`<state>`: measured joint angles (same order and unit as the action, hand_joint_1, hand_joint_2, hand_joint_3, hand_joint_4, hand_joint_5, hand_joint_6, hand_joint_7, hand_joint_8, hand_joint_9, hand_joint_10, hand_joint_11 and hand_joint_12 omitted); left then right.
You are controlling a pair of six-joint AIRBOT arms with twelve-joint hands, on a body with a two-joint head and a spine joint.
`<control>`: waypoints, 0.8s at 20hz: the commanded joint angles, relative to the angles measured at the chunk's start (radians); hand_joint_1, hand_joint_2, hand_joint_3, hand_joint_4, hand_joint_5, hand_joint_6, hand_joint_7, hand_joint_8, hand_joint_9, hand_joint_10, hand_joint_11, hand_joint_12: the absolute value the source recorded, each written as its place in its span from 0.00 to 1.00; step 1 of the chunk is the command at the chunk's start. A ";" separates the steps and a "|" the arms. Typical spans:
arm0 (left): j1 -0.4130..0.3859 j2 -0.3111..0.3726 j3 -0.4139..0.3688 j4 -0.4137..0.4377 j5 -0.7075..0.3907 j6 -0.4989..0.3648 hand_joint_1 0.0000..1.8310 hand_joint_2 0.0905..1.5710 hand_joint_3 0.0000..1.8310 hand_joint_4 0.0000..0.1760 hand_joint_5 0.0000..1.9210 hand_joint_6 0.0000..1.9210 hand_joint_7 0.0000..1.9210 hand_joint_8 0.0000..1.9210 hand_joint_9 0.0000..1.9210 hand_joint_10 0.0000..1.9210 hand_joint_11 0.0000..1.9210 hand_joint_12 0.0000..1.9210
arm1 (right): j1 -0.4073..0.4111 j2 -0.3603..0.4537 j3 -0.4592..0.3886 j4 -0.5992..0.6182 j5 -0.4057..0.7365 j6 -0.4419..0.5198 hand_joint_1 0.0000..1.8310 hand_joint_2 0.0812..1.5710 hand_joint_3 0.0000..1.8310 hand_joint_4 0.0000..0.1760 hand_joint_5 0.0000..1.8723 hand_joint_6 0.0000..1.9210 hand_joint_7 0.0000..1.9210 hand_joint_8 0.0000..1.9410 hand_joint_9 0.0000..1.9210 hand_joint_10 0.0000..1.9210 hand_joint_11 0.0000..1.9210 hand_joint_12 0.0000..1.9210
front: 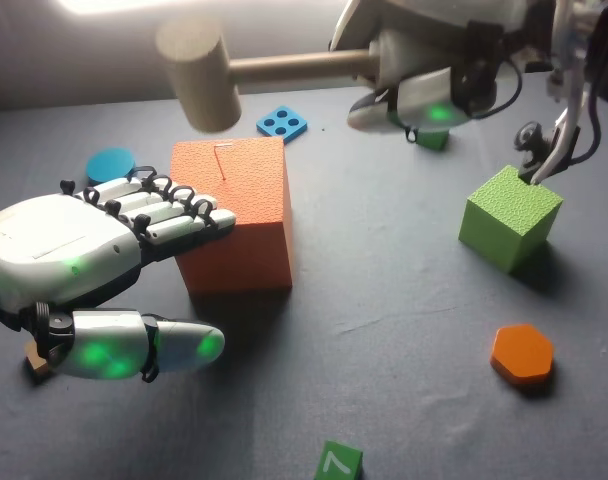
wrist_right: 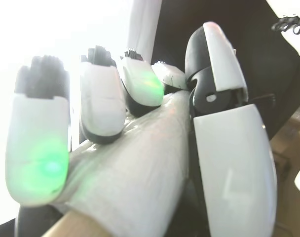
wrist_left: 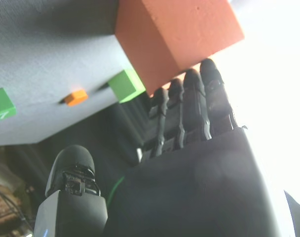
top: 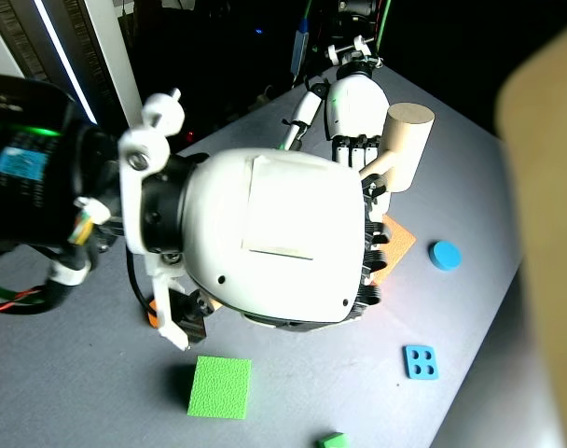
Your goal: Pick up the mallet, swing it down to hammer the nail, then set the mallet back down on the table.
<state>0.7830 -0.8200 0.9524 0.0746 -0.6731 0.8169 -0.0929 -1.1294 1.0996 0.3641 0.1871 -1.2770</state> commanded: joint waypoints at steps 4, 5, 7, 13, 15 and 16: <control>-0.006 -0.003 -0.003 0.009 -0.048 -0.006 0.00 0.73 0.00 0.00 0.05 0.00 0.07 0.00 0.07 0.00 0.00 0.15 | -0.003 -0.001 0.001 -0.002 0.140 0.013 0.58 0.90 0.00 1.00 0.77 1.00 0.88 1.00 0.93 1.00 1.00 1.00; -0.006 -0.003 -0.003 0.009 -0.048 -0.006 0.00 0.74 0.00 0.00 0.05 0.00 0.06 0.00 0.06 0.00 0.00 0.13 | -0.006 -0.001 0.001 -0.002 0.154 0.010 0.57 0.90 0.00 1.00 0.78 1.00 0.88 1.00 0.93 1.00 1.00 1.00; -0.006 -0.003 -0.003 0.009 -0.048 -0.006 0.00 0.74 0.00 0.00 0.06 0.00 0.07 0.00 0.07 0.00 0.00 0.16 | -0.006 -0.001 0.000 0.002 0.167 -0.036 0.58 0.90 0.00 1.00 0.80 1.00 0.89 1.00 0.94 1.00 1.00 1.00; -0.006 -0.004 -0.003 0.009 -0.048 -0.006 0.00 0.73 0.00 0.00 0.06 0.00 0.07 0.00 0.07 0.00 0.00 0.15 | -0.002 -0.001 -0.024 0.429 0.233 -0.464 0.53 0.93 0.01 1.00 0.81 1.00 0.88 1.00 0.94 1.00 1.00 1.00; -0.006 -0.004 -0.003 0.009 -0.048 -0.006 0.00 0.73 0.00 0.00 0.06 0.00 0.07 0.00 0.07 0.00 0.00 0.15 | -0.009 -0.008 -0.040 0.560 0.264 -0.586 0.53 0.93 0.01 1.00 0.80 1.00 0.88 1.00 0.93 1.00 1.00 1.00; -0.006 -0.004 -0.003 0.009 -0.048 -0.006 0.00 0.73 0.00 0.00 0.06 0.00 0.07 0.00 0.07 0.00 0.00 0.15 | -0.011 -0.009 -0.043 0.579 0.265 -0.595 0.54 0.93 0.00 1.00 0.79 1.00 0.87 1.00 0.93 1.00 1.00 1.00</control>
<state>0.7830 -0.8200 0.9524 0.0750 -0.6704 0.8169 -0.1127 -1.1408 1.0603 0.9657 0.3637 -1.8709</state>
